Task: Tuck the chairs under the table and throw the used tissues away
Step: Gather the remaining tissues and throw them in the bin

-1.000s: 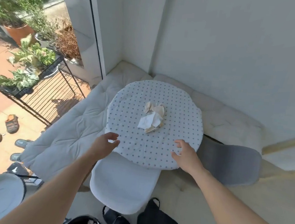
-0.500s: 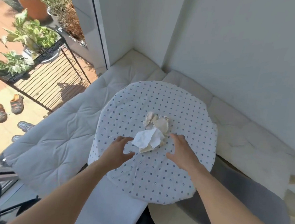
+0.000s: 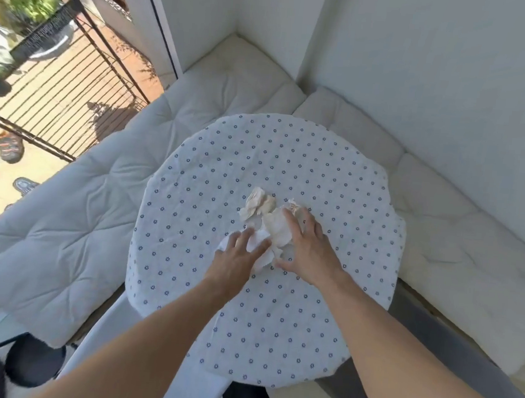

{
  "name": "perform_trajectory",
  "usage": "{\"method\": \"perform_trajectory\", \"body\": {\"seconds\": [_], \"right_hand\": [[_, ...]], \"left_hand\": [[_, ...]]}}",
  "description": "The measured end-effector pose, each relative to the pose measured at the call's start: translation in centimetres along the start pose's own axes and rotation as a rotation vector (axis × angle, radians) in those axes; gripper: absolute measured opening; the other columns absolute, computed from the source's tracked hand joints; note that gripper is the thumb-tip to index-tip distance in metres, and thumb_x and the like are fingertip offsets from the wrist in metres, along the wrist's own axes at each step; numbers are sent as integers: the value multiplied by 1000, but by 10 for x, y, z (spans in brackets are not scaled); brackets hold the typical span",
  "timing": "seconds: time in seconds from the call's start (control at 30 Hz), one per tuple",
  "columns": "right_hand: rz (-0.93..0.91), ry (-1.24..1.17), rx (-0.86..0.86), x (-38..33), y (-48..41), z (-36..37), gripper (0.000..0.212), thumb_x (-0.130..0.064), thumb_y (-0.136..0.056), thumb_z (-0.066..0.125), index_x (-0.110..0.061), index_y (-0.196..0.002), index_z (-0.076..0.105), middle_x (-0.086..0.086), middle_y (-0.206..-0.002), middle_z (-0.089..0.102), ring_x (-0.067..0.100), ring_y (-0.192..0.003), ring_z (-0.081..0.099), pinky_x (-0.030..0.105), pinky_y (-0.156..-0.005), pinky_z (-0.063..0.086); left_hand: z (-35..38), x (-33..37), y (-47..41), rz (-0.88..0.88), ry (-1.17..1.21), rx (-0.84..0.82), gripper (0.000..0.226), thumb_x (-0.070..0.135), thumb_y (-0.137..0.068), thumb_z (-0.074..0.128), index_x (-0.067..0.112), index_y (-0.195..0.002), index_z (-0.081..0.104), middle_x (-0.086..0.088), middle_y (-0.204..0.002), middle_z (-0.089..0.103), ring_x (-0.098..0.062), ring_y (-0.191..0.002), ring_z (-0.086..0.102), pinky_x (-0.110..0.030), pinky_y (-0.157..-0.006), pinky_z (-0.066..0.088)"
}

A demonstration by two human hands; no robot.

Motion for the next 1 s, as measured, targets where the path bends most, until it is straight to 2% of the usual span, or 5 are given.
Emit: {"method": "perform_trajectory", "body": {"seconds": [0.2, 0.43, 0.57, 0.7, 1.0], "right_hand": [[-3, 10, -31, 1, -13, 13, 133, -63, -67, 86, -30, -163, 1, 20, -170, -5, 41, -156, 15, 54, -117, 36], [-33, 11, 3, -20, -21, 24, 129, -68, -60, 88, -28, -160, 18, 16, -162, 14, 36, -143, 33, 52, -109, 45], [1, -224, 99, -27, -28, 21, 98, -62, -73, 83, -25, -150, 34, 9, -147, 26, 32, -128, 43, 49, -99, 54], [72, -454, 139, -37, -46, 15, 86, -58, -85, 71, -32, -152, 24, 5, -142, 26, 30, -130, 39, 41, -93, 53], [130, -263, 127, -74, -94, 9, 74, -34, -91, 76, -37, -154, 36, 14, -152, 21, 36, -127, 38, 47, -93, 57]], "left_hand": [[-10, -23, 1, -12, 144, 76, 52, -14, -81, 61, 16, -123, 63, -8, -126, 47, -28, -109, 48, -41, -76, 58], [-21, -62, 23, -84, 250, 173, 36, -9, -82, 69, 16, -108, 68, -4, -109, 57, -28, -91, 58, -42, -67, 56], [-29, -77, 39, -104, 267, 202, 28, -2, -84, 73, 19, -103, 69, 1, -105, 57, -22, -84, 59, -36, -66, 53], [-32, -94, 52, -163, 307, 218, 28, -1, -82, 73, 19, -101, 71, 2, -104, 58, -22, -84, 59, -35, -66, 52], [-42, -120, 93, -243, 377, 255, 21, 4, -87, 70, 19, -101, 73, 5, -102, 56, -18, -80, 60, -33, -67, 53]]}}
Point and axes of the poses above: each hand's wrist, its own y-axis away from the middle knuckle, its own z-axis out of the palm, x = y × z, the point moved 9 cm from there along -y, towards the middle knuckle
